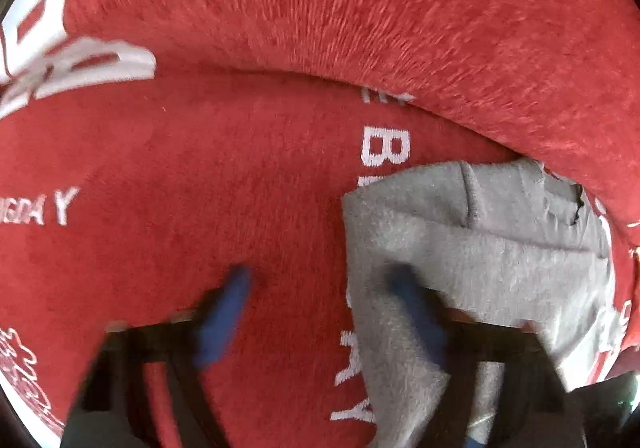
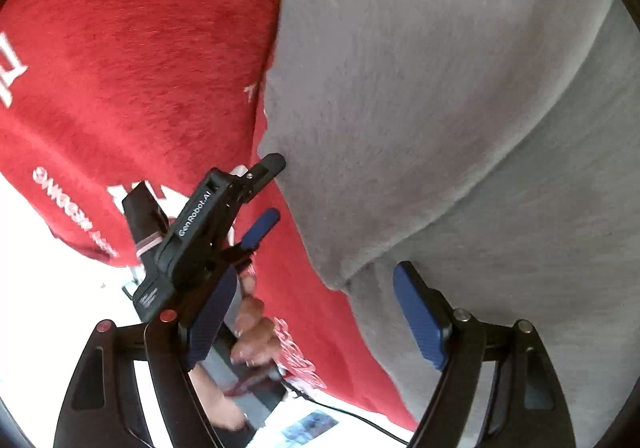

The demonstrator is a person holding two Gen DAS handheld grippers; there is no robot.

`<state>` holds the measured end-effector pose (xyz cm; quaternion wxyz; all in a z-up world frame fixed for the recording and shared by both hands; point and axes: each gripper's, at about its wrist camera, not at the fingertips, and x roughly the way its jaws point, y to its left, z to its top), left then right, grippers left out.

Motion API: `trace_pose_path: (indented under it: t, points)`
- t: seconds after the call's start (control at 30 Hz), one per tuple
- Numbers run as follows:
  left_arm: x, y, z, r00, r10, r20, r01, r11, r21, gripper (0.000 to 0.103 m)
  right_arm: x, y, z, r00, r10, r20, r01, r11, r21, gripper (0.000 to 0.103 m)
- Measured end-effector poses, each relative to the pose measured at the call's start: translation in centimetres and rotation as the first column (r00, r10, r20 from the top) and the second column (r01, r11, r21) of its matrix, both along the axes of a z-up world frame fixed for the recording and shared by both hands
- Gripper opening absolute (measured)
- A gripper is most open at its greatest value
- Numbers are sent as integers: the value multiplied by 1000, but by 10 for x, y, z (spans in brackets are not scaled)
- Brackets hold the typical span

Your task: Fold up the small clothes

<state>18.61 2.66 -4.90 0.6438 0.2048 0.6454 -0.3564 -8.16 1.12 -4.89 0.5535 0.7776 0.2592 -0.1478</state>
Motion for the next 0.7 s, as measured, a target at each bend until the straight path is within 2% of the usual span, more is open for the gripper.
trace_pose_path:
  t: [0.07,0.1,0.13,0.27,0.33,0.4,0.47,0.5,0.53,0.6,0.7]
  points:
    - [2,-2,5,999,-23,-33,21,998,-57,18,6,2,-3,1000,-28,-5,28,1000,5,59]
    - [3,-3,6,998,-38,-59,33,997,-71,7,12,5,-4,1000,-21,1,21,1000,24,14]
    - [3,-4,10,997,-49,-51,46,996,-73,7,17,9,-4,1000,-11,8,11,999,39,6]
    - [12,-1,15,996,-84,-9,83,993,-83,6,37,20,5,998,26,49,-27,999,17,6]
    - [16,2,7,997,-80,1,80,995,-52,6,46,26,-1,998,50,34,-51,998,21,6]
    - [23,5,-2,998,-67,9,67,997,-28,6,52,30,-11,994,103,-34,-103,995,6,8]
    - [22,9,0,998,-50,24,51,998,-30,6,60,27,-13,992,121,-26,-121,992,25,10]
    - [20,10,3,998,-50,32,51,998,-32,7,57,24,-7,990,141,-23,-141,990,20,19]
    - [16,12,8,997,-53,49,55,998,-35,7,51,20,2,985,167,-33,-167,986,-7,40]
    - [5,14,22,993,-69,91,73,996,-51,7,29,5,25,980,184,-74,-191,976,-104,56]
    - [-10,13,41,990,-87,113,98,991,-92,7,-29,-32,50,969,112,-222,-168,954,-249,56]
